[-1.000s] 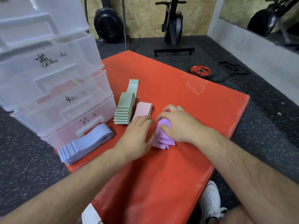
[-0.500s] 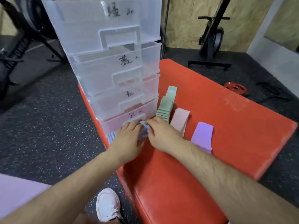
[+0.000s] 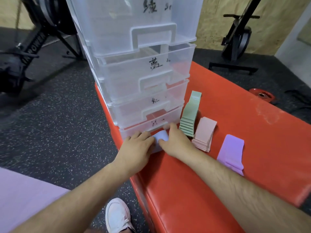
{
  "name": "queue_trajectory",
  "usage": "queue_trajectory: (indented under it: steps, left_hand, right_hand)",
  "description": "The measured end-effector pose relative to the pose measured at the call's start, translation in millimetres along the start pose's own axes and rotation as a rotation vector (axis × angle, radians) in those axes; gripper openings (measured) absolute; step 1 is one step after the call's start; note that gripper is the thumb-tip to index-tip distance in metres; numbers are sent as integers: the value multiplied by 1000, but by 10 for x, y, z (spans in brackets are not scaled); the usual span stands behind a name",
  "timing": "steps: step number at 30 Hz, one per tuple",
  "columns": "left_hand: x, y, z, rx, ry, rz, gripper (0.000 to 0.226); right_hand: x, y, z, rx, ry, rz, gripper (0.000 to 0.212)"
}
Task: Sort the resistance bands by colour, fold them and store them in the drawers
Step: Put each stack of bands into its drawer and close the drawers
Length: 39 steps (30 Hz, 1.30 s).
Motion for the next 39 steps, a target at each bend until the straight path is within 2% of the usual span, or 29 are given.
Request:
queue_trajectory:
  steps: [4, 8, 11, 14, 17, 19, 21, 27, 31, 35, 39]
  left_hand:
    - [-13, -16, 43, 63, 16, 17, 26]
    - [-1, -5, 59, 200, 50, -36, 56]
    - [24, -2, 2, 250, -48, -32, 75]
    - [23, -24, -74, 257, -179, 5, 83]
    - [13, -33, -89, 211, -223, -17, 80]
    - [-1, 18, -59, 192, -199, -34, 78]
    - [-20, 105, -6, 176, -149, -44, 78]
    - [-86, 96, -109, 153, -189, 31, 73]
    - [-111, 110, -76, 151, -78, -41, 69]
    - [-122, 166, 1, 65, -27, -37, 45]
    - [-158, 182, -20, 23, -47, -3, 39]
  right_hand:
    - [-28, 35, 28, -48, -68, -37, 57]
    - [56, -5, 66, 8, -69, 22, 53]
    - [154, 13, 74, 32, -82, 73, 42]
    - [233, 47, 80, 38, -98, 126, 37]
    - [284, 86, 71, 46, -68, 160, 44]
    - [303, 112, 63, 77, -42, 187, 52]
    - [293, 115, 55, 102, -27, 220, 50]
    - [154, 138, 42, 18, -60, 128, 63]
    - [103, 148, 43, 50, -32, 145, 49]
    - [99, 137, 57, 133, -13, 212, 21]
    - [185, 104, 185, 186, 71, 301, 29]
Point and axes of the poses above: each hand's wrist, its own x-axis away from the middle knuckle, its own z-axis out of the back of the hand, y = z × x, the point moved 5 cm from there along -x, towards the middle knuckle, and after that the axes turned 3 degrees about -y, right-handed, at the moved point
